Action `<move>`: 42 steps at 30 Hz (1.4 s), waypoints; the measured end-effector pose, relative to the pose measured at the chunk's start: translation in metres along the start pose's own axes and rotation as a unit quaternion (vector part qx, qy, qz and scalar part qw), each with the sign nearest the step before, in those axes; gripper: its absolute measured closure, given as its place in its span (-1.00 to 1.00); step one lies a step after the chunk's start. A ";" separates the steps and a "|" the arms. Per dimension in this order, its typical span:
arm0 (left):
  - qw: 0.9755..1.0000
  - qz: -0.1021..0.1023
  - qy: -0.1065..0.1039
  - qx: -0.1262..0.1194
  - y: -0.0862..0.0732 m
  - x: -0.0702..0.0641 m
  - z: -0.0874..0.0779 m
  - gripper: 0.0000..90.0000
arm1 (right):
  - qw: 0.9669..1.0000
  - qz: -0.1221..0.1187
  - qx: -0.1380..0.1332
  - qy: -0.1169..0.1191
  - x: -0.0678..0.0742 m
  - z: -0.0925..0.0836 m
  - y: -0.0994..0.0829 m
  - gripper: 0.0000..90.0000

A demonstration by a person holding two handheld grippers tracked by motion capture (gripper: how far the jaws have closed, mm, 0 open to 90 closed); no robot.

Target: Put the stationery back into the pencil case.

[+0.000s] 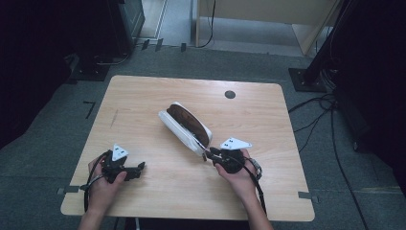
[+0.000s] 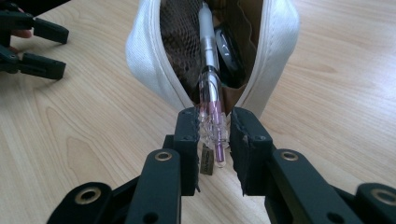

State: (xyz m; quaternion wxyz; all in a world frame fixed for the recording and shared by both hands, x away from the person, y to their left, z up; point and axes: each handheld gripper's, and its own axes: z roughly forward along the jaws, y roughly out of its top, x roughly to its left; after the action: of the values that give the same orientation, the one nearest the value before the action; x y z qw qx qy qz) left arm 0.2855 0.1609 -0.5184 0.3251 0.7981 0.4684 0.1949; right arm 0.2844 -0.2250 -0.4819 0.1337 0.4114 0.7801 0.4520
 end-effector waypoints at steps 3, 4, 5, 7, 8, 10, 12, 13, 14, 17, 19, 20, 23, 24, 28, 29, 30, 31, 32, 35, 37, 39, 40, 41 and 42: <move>1.000 0.000 0.000 0.000 0.000 0.000 0.000 -0.78 | 1.000 -0.004 0.005 -0.007 0.000 0.004 -0.002 0.60; 1.000 0.000 0.000 0.000 0.000 0.000 0.000 -0.78 | 1.000 -0.005 0.008 -0.009 0.001 0.006 -0.002 0.61; 1.000 0.000 0.000 0.000 0.000 0.000 0.000 -0.78 | 1.000 -0.007 0.009 -0.010 0.001 0.006 -0.003 0.65; 1.000 0.000 0.000 0.000 0.000 0.000 0.000 -0.78 | 1.000 -0.010 0.007 -0.010 0.002 0.006 -0.002 0.68; 1.000 0.000 0.000 0.000 0.000 0.000 0.000 -0.78 | 1.000 -0.012 0.006 -0.008 0.003 0.005 -0.002 0.69; 1.000 0.000 0.000 0.000 0.000 0.000 0.000 -0.78 | 1.000 -0.019 0.006 -0.011 0.006 0.003 0.000 0.79; 1.000 0.000 0.000 0.000 0.000 0.000 0.000 -0.78 | 1.000 -0.020 0.003 -0.016 0.007 0.002 0.002 0.79; 1.000 0.000 0.000 0.000 0.000 0.000 0.000 -0.78 | 1.000 -0.019 0.001 -0.014 0.007 0.001 0.003 0.79; 1.000 0.000 0.000 0.000 0.000 0.000 0.000 -0.78 | 1.000 -0.021 0.000 -0.016 0.007 0.001 0.005 0.79; 1.000 0.000 0.000 0.000 0.000 0.000 0.000 -0.78 | 1.000 -0.024 -0.006 -0.018 0.009 0.001 0.012 0.79; 1.000 0.000 0.000 0.000 0.000 0.000 0.000 -0.78 | 0.999 -0.030 -0.009 -0.022 0.010 0.001 0.018 0.79; 1.000 0.000 0.000 0.000 0.000 0.000 0.000 -0.78 | 0.999 -0.033 -0.011 -0.023 0.011 0.001 0.022 0.79; 1.000 0.000 0.000 0.000 0.000 0.000 0.000 -0.78 | 0.999 -0.037 -0.012 -0.027 0.013 0.004 0.031 0.79; 1.000 0.000 0.000 0.000 0.000 0.000 0.000 -0.78 | 0.999 -0.040 -0.013 -0.030 0.013 0.006 0.034 0.79; 1.000 0.000 0.000 0.000 0.000 0.000 0.000 -0.78 | 0.999 -0.042 -0.006 -0.032 0.011 0.016 0.043 0.79; 1.000 0.000 -0.001 0.000 0.000 0.000 0.000 -0.78 | 0.999 -0.041 -0.006 -0.032 0.011 0.018 0.045 0.79; 1.000 -0.001 -0.001 0.000 0.000 0.000 0.000 -0.78 | 0.999 -0.042 -0.005 -0.031 0.011 0.022 0.047 0.79; 1.000 -0.001 -0.001 0.000 0.000 0.000 0.000 -0.78 | 0.999 -0.042 -0.004 -0.029 0.011 0.025 0.048 0.79; 1.000 -0.001 -0.001 0.000 0.000 0.000 0.000 -0.78 | 0.999 -0.042 -0.003 -0.029 0.010 0.027 0.050 0.79; 1.000 -0.001 -0.001 0.000 0.000 0.000 0.000 -0.78 | 0.999 -0.038 0.004 -0.029 0.008 0.036 0.054 0.79; 1.000 -0.001 -0.001 0.000 0.000 0.000 0.000 -0.78 | 0.999 -0.036 0.015 -0.032 0.008 0.041 0.055 0.79; 1.000 -0.001 -0.001 -0.001 0.000 0.000 0.000 -0.78 | 0.999 -0.036 0.023 -0.029 0.007 0.046 0.054 0.79; 1.000 -0.001 -0.001 -0.001 0.000 0.000 0.000 -0.78 | 0.999 -0.037 0.027 -0.029 0.008 0.048 0.053 0.79; 1.000 -0.001 -0.001 0.000 0.000 0.000 0.000 -0.78 | 0.998 -0.039 0.033 -0.030 0.009 0.049 0.052 0.79; 1.000 0.000 0.000 0.000 0.000 0.000 0.000 -0.78 | 0.998 -0.039 0.035 -0.030 0.009 0.049 0.052 0.78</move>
State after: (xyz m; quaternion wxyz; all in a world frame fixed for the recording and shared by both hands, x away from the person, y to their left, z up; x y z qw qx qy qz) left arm 0.2855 0.1611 -0.5184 0.3254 0.7980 0.4684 0.1946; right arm 0.3343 -0.1753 -0.4655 0.1601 0.3982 0.8068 0.4060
